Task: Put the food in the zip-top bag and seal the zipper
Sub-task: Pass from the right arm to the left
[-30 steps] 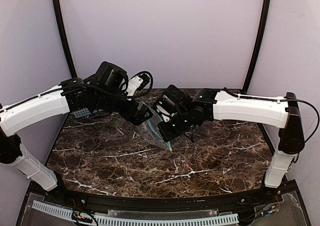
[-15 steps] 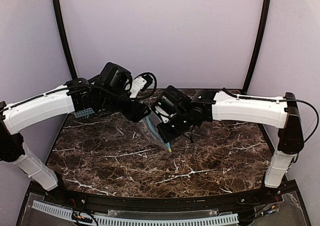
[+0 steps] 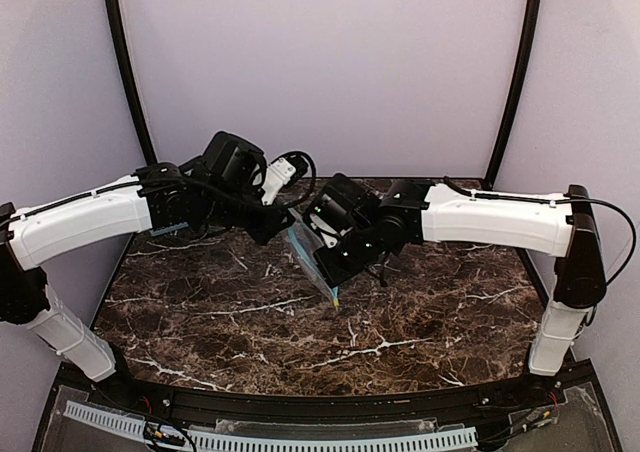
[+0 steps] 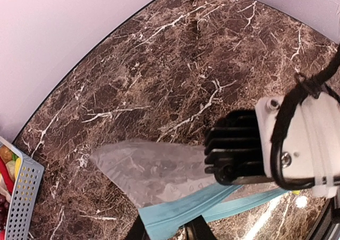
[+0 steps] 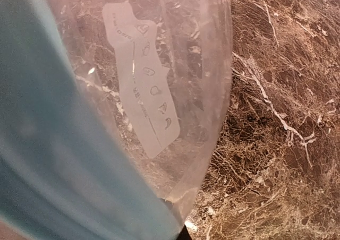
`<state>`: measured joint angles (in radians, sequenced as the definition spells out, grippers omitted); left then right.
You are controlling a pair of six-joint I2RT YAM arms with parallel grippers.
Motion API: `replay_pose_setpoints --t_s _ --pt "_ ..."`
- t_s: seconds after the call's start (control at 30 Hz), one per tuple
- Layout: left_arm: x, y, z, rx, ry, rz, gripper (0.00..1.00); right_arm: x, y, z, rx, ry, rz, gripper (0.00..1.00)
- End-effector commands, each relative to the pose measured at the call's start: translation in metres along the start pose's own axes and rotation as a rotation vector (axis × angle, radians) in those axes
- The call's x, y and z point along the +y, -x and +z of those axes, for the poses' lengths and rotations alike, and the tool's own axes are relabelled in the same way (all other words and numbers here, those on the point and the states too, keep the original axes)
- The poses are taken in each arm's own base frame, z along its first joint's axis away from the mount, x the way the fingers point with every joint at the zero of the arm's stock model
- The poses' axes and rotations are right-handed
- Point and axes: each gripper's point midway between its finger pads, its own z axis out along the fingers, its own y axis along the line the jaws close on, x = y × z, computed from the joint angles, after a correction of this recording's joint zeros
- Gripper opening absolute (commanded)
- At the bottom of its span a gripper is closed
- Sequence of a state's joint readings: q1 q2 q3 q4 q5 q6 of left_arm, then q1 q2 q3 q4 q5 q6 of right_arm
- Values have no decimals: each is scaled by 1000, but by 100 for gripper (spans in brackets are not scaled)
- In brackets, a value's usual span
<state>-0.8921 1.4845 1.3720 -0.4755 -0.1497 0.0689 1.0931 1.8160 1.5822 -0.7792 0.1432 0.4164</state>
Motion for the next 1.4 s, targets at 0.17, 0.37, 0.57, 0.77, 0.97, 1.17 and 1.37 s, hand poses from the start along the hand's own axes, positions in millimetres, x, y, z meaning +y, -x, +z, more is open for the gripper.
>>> replay_pose_setpoints --t_s 0.17,0.37,0.57,0.77,0.97,1.17,1.37 --pt "-1 -35 -5 13 0 -111 1 -24 11 -8 -34 -107 90 7" --pt "-10 -49 0 -29 -46 -286 1 -43 16 -9 -56 -159 162 26" --pt "3 -62 8 -76 30 -562 1 -32 23 -15 -86 -91 183 52" --pt "5 -66 16 -123 31 -750 1 -17 23 -30 -142 20 239 74" --pt "-3 -72 28 -89 1 -819 1 -9 13 -44 -234 38 336 81" --pt "-2 -74 26 -95 1 -860 1 -24 -15 -38 -261 -54 515 82" --pt "-4 -77 25 -101 -14 -867 1 -40 -30 -40 -280 -140 640 89"
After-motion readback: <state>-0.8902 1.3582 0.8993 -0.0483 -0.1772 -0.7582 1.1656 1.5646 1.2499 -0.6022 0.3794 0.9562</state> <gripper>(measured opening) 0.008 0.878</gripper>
